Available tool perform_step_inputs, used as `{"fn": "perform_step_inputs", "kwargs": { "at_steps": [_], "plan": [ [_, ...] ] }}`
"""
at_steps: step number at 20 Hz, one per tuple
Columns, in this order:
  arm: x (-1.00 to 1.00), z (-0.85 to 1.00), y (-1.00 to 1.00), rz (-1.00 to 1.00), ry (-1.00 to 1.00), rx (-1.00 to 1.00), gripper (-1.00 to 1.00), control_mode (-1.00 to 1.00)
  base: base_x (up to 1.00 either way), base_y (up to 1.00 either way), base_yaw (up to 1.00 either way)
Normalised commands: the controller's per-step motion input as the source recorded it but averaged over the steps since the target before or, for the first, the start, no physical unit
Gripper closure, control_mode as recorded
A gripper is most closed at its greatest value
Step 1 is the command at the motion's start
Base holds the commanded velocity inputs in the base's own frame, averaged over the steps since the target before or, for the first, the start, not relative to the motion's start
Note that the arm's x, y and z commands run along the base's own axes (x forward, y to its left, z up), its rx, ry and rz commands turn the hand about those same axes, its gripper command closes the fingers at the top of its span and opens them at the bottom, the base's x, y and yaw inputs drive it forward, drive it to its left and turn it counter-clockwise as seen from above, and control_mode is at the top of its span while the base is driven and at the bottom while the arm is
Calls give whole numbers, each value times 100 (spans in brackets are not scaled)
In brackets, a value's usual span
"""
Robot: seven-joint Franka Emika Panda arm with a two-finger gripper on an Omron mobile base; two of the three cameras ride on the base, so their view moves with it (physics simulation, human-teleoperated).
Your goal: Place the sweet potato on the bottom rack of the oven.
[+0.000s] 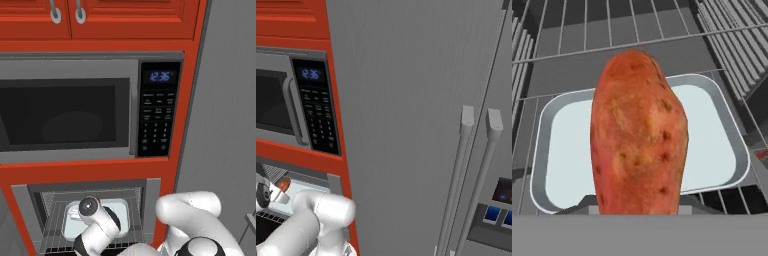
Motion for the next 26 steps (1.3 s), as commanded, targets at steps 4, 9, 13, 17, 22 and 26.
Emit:
{"fn": "perform_step_inputs", "kwargs": {
  "at_steps": [4, 9, 13, 17, 22, 26],
  "plan": [
    [22, -57, 22, 0, 0, -1, 100, -100, 0, 0, 0],
    [28, -20, 0, 0, 7, 0, 100, -100, 0, 0, 0],
    [11, -43, 6, 0, 9, 0, 100, -100, 0, 0, 0],
    [6, -25, 1, 0, 2, 0, 100, -100, 0, 0, 0],
    [5, -31, 3, 0, -3, -1, 100, -100, 0, 0, 0],
    [14, -30, 2, 0, 0, 0, 100, -100, 0, 0, 0]
  ]
}}
